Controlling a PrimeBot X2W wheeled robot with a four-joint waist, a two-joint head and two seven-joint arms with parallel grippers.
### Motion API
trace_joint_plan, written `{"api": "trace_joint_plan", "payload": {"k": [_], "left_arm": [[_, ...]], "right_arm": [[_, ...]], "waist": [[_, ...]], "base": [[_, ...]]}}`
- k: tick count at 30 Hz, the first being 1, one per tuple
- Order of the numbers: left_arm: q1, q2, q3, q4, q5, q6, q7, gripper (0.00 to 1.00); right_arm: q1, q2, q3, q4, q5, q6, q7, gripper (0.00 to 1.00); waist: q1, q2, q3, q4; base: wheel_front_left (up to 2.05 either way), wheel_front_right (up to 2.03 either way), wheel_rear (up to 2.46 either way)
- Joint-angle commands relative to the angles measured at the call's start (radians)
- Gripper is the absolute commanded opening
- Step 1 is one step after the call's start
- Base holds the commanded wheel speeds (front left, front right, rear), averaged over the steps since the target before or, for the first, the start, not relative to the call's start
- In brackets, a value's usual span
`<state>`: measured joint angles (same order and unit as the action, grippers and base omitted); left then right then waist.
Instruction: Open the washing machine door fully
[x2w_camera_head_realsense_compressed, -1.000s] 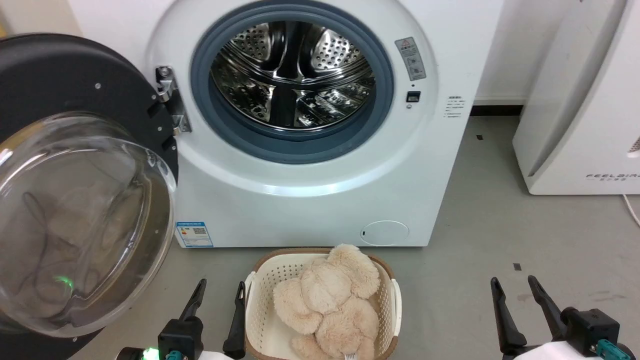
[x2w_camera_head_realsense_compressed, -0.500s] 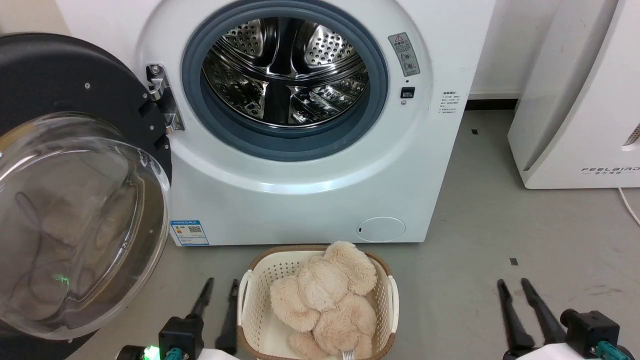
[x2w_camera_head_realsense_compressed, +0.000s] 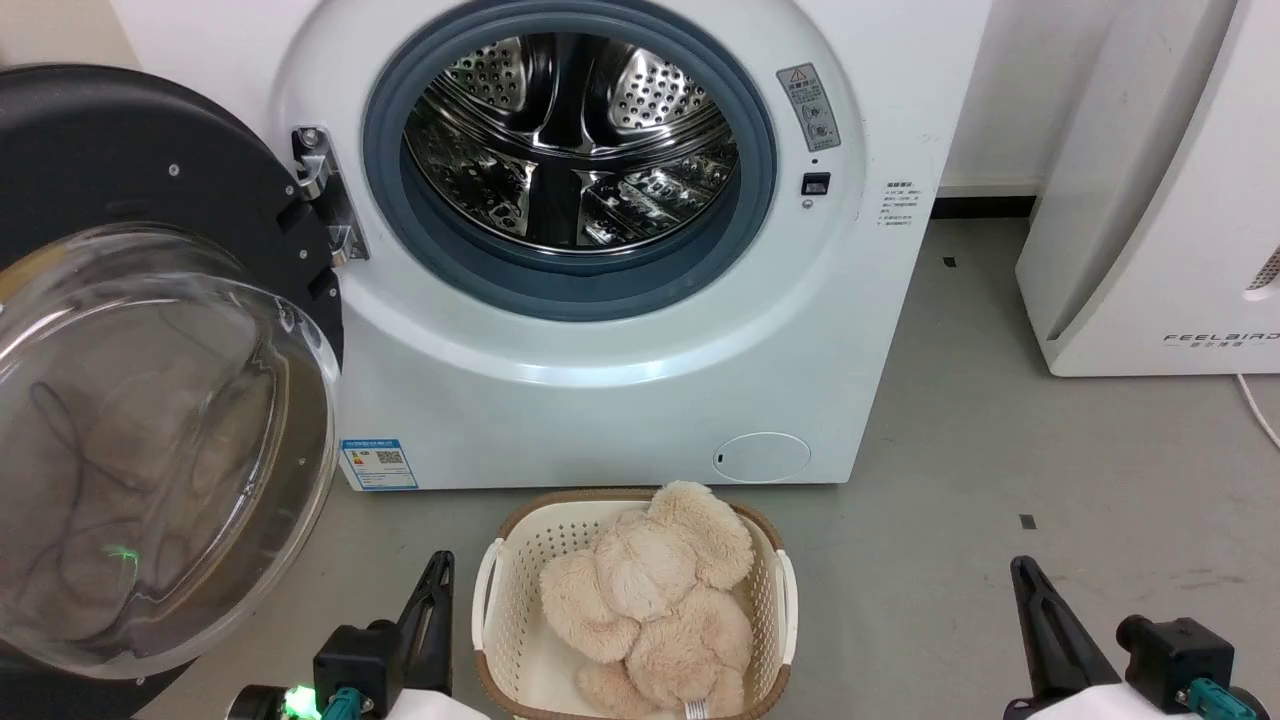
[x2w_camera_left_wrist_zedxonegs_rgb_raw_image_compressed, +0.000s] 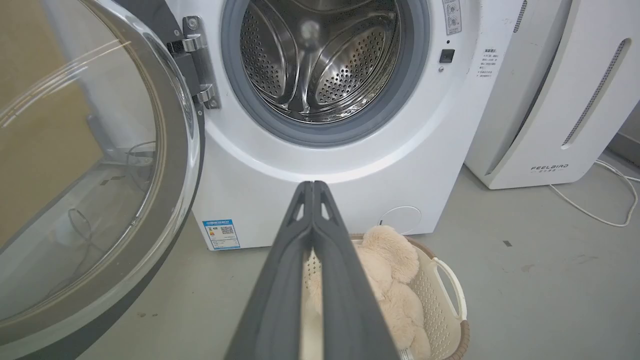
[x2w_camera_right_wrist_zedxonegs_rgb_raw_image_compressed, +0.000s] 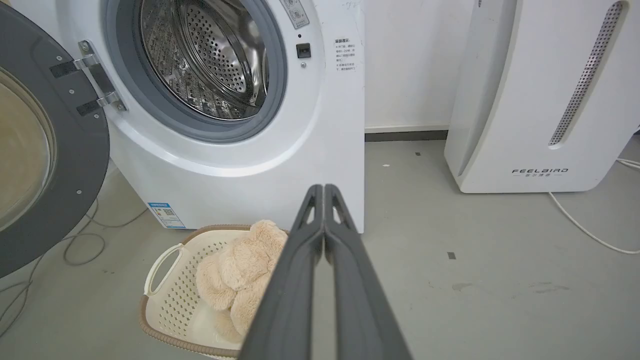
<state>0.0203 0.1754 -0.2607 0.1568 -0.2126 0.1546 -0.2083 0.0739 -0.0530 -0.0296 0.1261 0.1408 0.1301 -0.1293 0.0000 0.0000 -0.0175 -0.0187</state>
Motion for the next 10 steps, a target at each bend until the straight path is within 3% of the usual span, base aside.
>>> {"api": "trace_joint_plan", "payload": {"k": [1, 10], "left_arm": [[-0.002, -0.002, 0.010, -0.008, 0.010, -0.006, 0.006, 0.00], [-0.004, -0.012, 0.030, -0.020, 0.027, -0.018, 0.022, 0.00]], "right_arm": [[-0.008, 0.000, 0.001, -0.008, -0.009, 0.000, 0.003, 0.00], [-0.014, 0.001, 0.003, -0.018, -0.020, 0.000, 0.014, 0.00]], "waist": [[0.0000, 0.0000, 0.000, 0.000], [0.0000, 0.0000, 0.002, 0.002]], "base": [[0.00, 0.00, 0.00], [0.00, 0.00, 0.00]]}}
